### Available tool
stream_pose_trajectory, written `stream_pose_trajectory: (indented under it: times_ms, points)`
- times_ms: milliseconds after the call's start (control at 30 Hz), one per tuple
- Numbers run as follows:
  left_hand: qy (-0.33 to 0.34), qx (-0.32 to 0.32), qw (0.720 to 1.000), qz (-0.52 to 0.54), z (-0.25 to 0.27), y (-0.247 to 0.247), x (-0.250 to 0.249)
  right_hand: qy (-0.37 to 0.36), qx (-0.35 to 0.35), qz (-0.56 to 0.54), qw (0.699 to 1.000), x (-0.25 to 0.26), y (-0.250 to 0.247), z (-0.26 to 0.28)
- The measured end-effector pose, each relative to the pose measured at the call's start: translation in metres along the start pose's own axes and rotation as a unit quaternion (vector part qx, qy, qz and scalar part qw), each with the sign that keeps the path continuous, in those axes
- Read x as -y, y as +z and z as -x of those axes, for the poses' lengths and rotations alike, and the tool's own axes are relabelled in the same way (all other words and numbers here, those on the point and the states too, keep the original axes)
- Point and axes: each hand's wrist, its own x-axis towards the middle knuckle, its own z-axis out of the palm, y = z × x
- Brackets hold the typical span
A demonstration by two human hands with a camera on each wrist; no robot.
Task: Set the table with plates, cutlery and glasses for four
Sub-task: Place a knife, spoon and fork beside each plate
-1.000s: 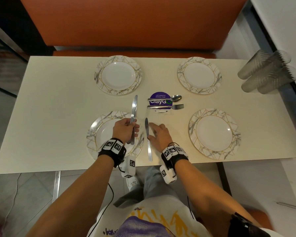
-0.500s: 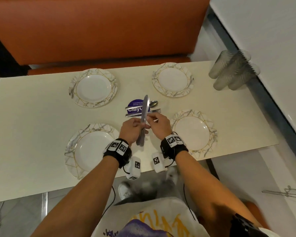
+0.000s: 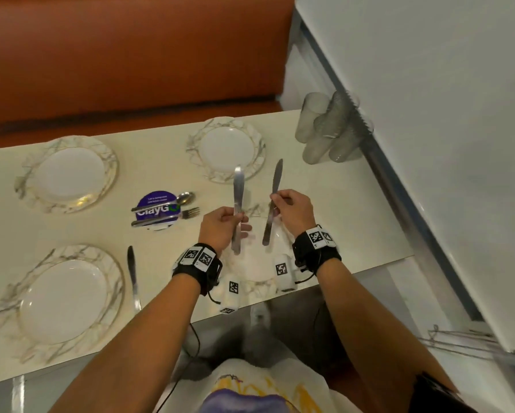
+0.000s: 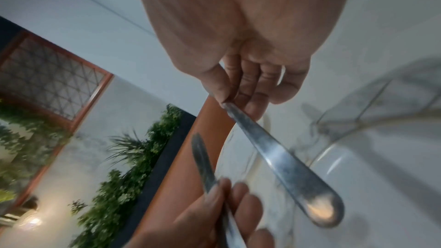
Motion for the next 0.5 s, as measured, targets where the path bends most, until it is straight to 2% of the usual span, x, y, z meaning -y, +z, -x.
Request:
stream_pose_trajectory:
  times_ms: [133,233,367,500]
  points:
    - [-0.010,-0.033,0.999,-0.006,-0.010,0.034,0.010,0.042,0.006,0.051,0.998,-0.035,-0.059,-0.029]
    - [-0.022,-0.050,0.998,-0.002,-0.012,0.050,0.018,0.055,0.027,0.134,0.989,-0.064,-0.084,-0.042]
    - [-0.034,-0.062,0.997,0.005,-0.010,0.061,0.024,0.057,0.067,0.235,0.968,-0.088,-0.094,-0.042]
    - [-0.037,-0.075,0.996,0.008,-0.010,0.064,0.025,0.035,0.074,0.278,0.957,-0.107,-0.093,-0.038]
